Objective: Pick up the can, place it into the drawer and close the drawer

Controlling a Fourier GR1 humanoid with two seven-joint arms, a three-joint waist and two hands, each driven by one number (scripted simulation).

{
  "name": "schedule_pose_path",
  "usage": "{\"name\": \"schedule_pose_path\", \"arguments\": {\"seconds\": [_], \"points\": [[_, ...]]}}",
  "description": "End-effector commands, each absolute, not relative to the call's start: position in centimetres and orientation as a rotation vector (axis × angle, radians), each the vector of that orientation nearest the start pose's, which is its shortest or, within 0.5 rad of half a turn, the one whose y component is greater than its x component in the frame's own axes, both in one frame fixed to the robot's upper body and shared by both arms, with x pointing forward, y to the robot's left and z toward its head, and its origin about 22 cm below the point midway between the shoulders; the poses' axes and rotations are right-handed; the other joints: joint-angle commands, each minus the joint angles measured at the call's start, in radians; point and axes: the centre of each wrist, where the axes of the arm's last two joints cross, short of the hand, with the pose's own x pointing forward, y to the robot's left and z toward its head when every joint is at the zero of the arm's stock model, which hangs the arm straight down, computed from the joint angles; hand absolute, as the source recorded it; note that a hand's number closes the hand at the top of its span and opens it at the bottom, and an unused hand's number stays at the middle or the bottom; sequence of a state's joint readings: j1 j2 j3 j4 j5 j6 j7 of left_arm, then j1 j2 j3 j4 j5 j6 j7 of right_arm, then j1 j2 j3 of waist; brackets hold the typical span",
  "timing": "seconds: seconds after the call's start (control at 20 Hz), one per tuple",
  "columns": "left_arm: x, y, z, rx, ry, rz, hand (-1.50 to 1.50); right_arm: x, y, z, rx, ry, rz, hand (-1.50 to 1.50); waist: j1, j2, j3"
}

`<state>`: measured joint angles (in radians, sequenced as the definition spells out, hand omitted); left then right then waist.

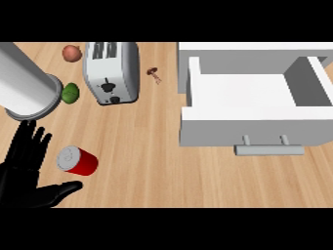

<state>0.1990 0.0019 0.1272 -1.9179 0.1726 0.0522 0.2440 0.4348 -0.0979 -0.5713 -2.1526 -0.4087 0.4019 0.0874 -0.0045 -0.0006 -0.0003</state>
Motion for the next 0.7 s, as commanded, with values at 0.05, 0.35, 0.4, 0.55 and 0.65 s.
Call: {"name": "schedule_pose_path", "arguments": {"seconds": [0.05, 0.35, 0.4, 0.55, 0.65], "points": [[18.7, 27.7, 1.2, 0.089, -1.473, 0.332, -1.50, 8.0, -37.9, 9.2, -0.207, -1.761, -0.100, -1.50, 0.000, 0.000, 0.000], [17.4, 31.2, -0.7, 0.138, -1.476, 0.340, -1.50, 7.1, -38.6, 9.4, -0.181, -1.763, -0.118, -1.50, 0.001, -0.001, 0.000], [18.7, 30.9, -1.4, 0.152, -1.471, 0.362, -1.50, 6.8, -37.8, 9.6, -0.189, -1.788, -0.085, -1.50, -0.002, 0.000, 0.000], [16.7, 29.3, -3.9, 0.169, -1.470, 0.369, -1.50, 7.8, -38.5, 9.7, -0.190, -1.781, -0.117, -1.50, 0.003, 0.000, 0.000], [17.6, 30.5, -5.7, 0.191, -1.442, 0.372, -1.50, 6.4, -38.2, 10.3, -0.218, -1.782, -0.097, -1.50, -0.002, 0.000, 0.000]]}}
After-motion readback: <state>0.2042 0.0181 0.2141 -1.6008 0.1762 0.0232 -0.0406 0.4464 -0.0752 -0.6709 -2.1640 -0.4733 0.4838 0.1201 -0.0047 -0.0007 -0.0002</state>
